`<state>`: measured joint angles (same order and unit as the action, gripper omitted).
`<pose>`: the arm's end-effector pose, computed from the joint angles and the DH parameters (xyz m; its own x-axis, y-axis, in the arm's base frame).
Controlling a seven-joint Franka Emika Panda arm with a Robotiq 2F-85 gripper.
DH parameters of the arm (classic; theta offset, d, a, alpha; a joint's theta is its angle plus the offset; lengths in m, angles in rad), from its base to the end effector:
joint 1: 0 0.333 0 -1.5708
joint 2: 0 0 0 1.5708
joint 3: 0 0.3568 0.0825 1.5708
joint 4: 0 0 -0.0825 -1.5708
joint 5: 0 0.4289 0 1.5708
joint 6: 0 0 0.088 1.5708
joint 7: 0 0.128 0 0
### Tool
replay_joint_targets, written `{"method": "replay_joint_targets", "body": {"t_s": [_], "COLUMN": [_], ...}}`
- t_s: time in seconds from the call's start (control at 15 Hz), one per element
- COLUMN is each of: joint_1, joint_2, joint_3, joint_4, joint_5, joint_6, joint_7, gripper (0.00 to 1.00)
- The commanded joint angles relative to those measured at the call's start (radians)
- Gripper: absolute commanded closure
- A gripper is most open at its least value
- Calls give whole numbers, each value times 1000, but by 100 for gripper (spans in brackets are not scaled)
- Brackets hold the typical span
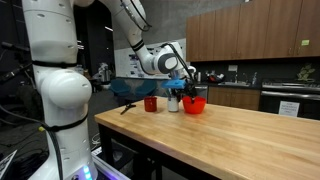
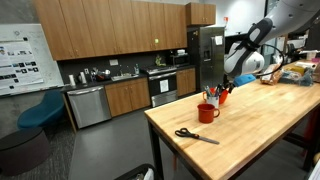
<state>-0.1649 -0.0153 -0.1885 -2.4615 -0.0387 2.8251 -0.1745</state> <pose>0.5112 -0.1867 0.3280 0.9254 -0.1189 0.3599 -0.1597 -0.9834 0.0857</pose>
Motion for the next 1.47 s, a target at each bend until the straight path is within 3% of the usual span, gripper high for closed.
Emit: {"method": "replay_joint_targets", "body": {"t_s": [0.0,1.0,1.4], "joint_1": [13,75,40], "joint_2": [-6,-31,-116], "joint_3": [23,99,73], "joint_4": [-17,-89,-110], "joint_5": [2,-24,-109], "joint_6": [29,79,93], "joint_7": [17,44,61], "gripper": [0,0,0]}}
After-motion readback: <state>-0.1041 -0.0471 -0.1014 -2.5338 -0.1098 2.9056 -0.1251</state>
